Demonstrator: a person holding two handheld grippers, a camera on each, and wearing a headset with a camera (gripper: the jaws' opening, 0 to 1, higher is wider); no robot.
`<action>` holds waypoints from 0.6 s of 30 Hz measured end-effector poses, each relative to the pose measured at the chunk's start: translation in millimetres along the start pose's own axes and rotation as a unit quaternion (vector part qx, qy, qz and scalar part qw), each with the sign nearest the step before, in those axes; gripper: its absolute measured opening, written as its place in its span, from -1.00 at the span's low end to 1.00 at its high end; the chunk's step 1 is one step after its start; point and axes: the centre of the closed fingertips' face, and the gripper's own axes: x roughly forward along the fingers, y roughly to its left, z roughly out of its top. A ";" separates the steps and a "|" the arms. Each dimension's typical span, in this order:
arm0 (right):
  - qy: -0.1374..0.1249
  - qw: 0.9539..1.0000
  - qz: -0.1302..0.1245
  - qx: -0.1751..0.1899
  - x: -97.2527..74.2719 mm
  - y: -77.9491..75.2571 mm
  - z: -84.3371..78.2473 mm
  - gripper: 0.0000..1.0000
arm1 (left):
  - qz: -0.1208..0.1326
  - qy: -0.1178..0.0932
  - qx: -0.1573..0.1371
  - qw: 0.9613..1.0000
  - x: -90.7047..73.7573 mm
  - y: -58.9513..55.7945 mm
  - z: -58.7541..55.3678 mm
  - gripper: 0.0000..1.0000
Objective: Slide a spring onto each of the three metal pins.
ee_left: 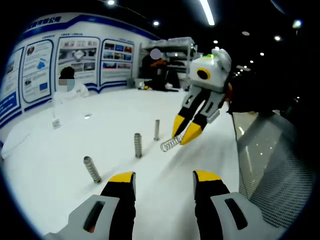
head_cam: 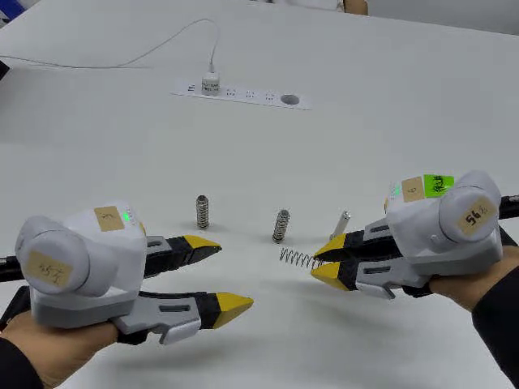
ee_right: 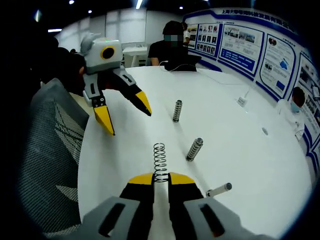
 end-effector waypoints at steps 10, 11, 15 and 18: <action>-0.003 0.999 0.023 -0.028 4.7 15.2 11.0 -0.77 | -0.016 0.004 0.017 1.000 5.7 -7.8 2.2 -0.16; -0.003 0.999 0.025 -0.031 5.3 16.3 11.8 -0.77 | -0.018 0.004 0.019 1.000 5.8 -8.2 2.5 -0.17; -0.003 0.999 0.035 -0.042 7.6 21.8 15.3 -0.77 | -0.025 0.003 0.024 0.999 7.3 -10.2 4.6 -0.25; -0.003 0.998 0.042 -0.049 8.7 25.6 18.0 -0.77 | -0.030 0.003 0.029 0.999 9.4 -12.5 5.7 -0.30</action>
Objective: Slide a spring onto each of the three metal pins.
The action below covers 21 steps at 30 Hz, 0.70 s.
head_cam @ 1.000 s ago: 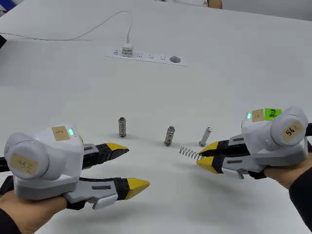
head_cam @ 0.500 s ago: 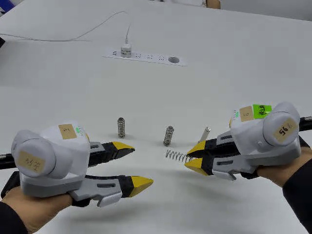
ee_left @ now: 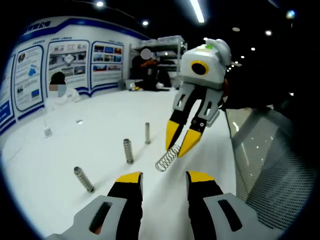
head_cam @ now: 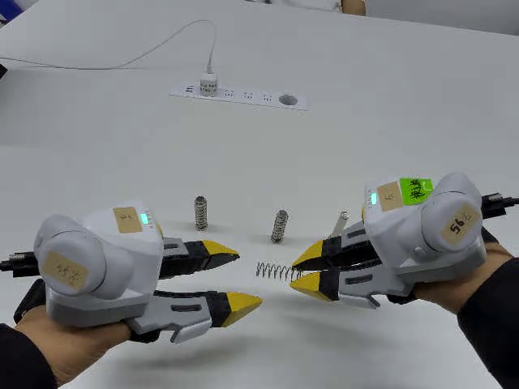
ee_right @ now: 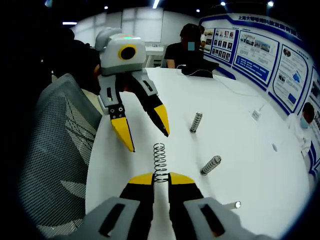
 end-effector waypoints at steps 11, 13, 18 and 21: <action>0.008 0.999 0.020 -0.024 3.4 10.3 2.9 -0.77 | -0.017 0.007 0.021 1.000 4.2 -7.7 -0.2 -0.47; 0.010 0.999 0.023 -0.028 3.6 11.6 3.3 -0.77 | -0.020 0.007 0.023 1.000 4.2 -8.9 -0.1 -0.52; 0.012 0.999 0.030 -0.034 4.1 14.7 4.5 -0.77 | -0.026 0.010 0.030 0.999 4.3 -11.8 -0.9 -0.63; 0.017 0.998 0.036 -0.040 4.4 17.9 4.5 -0.77 | -0.030 0.014 0.037 0.999 4.4 -13.5 -2.1 -0.71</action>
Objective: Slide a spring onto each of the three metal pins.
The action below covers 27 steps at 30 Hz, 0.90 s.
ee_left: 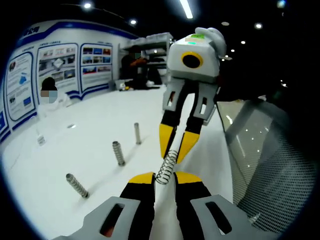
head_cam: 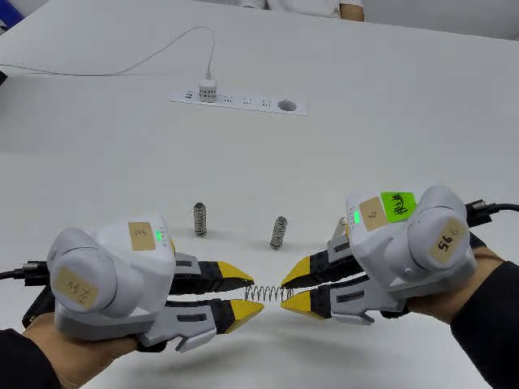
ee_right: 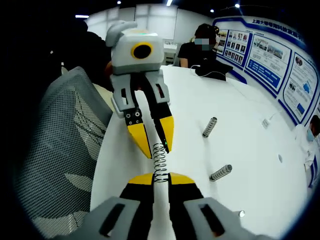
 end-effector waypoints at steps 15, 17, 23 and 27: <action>-0.025 0.999 0.016 0.017 -13.0 4.0 16.0 -0.77 | -0.009 0.018 0.023 1.000 2.8 -5.5 -5.7 -0.76; -0.029 0.999 0.015 0.019 -13.9 3.3 19.5 -0.77 | -0.009 0.018 0.024 1.000 3.0 -5.3 -5.6 -0.76; -0.049 0.998 0.017 0.025 -15.3 2.1 34.8 -0.77 | -0.009 0.019 0.026 0.999 3.5 -5.5 -5.8 -0.77; -0.054 0.998 0.015 0.020 -14.1 2.8 41.3 -0.77 | -0.009 0.020 0.026 0.999 4.1 -5.4 -5.6 -0.77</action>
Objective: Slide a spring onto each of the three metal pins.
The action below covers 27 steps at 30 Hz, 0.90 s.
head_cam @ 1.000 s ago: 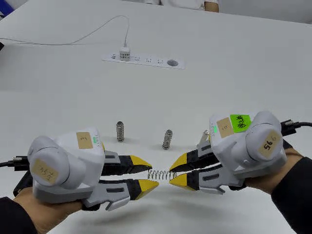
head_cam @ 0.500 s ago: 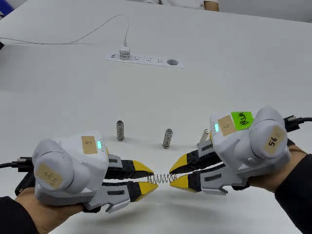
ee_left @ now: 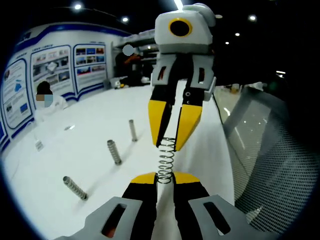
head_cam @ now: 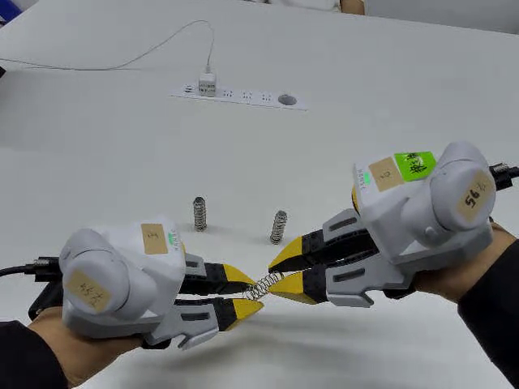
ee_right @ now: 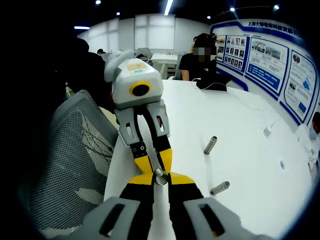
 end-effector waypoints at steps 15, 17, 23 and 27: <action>-0.015 1.000 -0.010 0.012 0.2 -2.8 8.4 -0.71 | -0.001 -0.011 -0.005 1.000 2.4 -0.4 7.0 -0.79; -0.011 1.000 -0.012 0.014 0.4 -3.4 6.3 -0.69 | 0.000 -0.013 -0.004 1.000 2.8 0.0 8.2 -0.79; -0.022 0.999 -0.010 0.031 -0.5 -4.0 6.5 -0.71 | 0.000 -0.015 -0.002 1.000 3.6 -0.4 9.1 -0.79; -0.026 0.999 -0.009 0.035 -0.7 -3.9 6.8 -0.74 | 0.001 -0.018 -0.005 1.000 3.4 0.0 10.4 -0.79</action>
